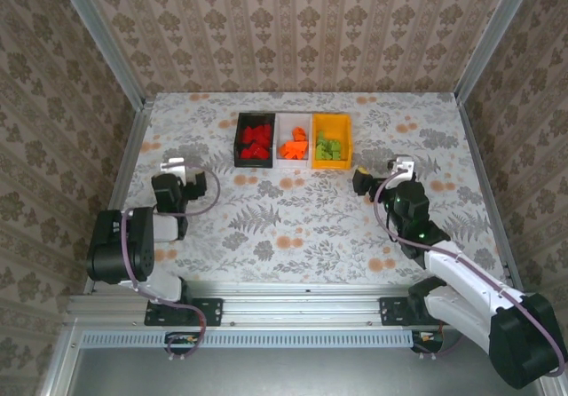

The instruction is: Sort the legos into containers by color

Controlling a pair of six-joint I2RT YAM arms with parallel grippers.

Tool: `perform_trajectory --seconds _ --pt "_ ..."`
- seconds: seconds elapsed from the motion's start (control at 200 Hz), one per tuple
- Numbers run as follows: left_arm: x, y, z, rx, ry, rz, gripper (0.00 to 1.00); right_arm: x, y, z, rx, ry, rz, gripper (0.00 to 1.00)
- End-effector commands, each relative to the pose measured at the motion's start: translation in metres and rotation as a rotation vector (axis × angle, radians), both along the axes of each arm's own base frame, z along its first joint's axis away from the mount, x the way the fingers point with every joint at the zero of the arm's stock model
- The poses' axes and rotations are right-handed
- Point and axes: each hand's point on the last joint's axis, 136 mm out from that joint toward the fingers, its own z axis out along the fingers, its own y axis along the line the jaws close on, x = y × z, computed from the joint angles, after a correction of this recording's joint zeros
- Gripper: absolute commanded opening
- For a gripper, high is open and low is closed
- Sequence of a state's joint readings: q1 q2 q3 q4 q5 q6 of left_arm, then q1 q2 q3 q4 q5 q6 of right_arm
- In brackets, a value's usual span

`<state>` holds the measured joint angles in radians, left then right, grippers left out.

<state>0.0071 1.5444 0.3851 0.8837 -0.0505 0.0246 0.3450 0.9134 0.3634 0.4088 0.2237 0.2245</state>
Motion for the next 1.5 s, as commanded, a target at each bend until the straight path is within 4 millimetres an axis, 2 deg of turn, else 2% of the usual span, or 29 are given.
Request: perform_trajectory --seconds 0.0,0.11,0.24,0.335,0.435,0.64,0.72,0.795,0.83,0.895,0.94,0.995,1.045,1.495 --pt "0.003 -0.020 0.003 -0.010 0.010 -0.109 1.00 0.000 0.004 0.009 -0.180 -0.072 0.057 1.00" --pt "0.003 -0.020 0.004 -0.003 0.005 -0.105 1.00 0.003 -0.001 -0.001 -0.329 -0.068 0.062 1.00" --pt "0.003 -0.020 0.004 -0.001 0.004 -0.104 1.00 0.011 0.004 -0.037 -0.500 -0.033 0.148 1.00" --pt "0.003 -0.020 0.004 0.004 0.005 -0.103 1.00 0.024 -0.011 -0.052 -0.458 -0.049 0.057 1.00" --pt "0.002 -0.022 0.004 0.027 0.002 -0.093 1.00 0.033 -0.009 -0.070 -0.438 -0.069 0.073 1.00" --pt "0.002 -0.022 0.004 0.035 -0.001 -0.089 1.00 0.044 -0.028 -0.069 -0.376 -0.021 0.004 1.00" --pt "0.002 -0.022 0.004 0.034 -0.001 -0.088 1.00 0.044 -0.050 -0.069 -0.304 -0.027 -0.073 1.00" --pt "0.002 -0.022 0.004 0.035 -0.001 -0.088 1.00 0.045 -0.070 -0.085 -0.220 -0.040 -0.125 1.00" --pt "0.002 -0.022 0.004 0.035 0.000 -0.087 1.00 0.050 -0.078 -0.077 -0.207 -0.082 -0.181 1.00" --pt "0.002 -0.022 0.004 0.035 0.000 -0.088 1.00 0.058 -0.093 -0.087 -0.188 0.075 -0.238 1.00" --pt "0.002 -0.022 0.004 0.034 0.001 -0.088 1.00 0.075 -0.089 -0.094 -0.183 0.120 -0.193 1.00" --pt "0.002 -0.023 0.004 0.033 0.001 -0.090 1.00 0.067 -0.093 -0.092 -0.170 0.113 -0.211 1.00" --pt "0.002 -0.022 0.004 0.032 0.000 -0.087 1.00 0.072 -0.091 -0.092 -0.182 0.109 -0.209 1.00" --pt "0.003 -0.020 0.004 0.004 0.005 -0.099 1.00 0.070 -0.088 -0.092 -0.185 0.114 -0.191 1.00"
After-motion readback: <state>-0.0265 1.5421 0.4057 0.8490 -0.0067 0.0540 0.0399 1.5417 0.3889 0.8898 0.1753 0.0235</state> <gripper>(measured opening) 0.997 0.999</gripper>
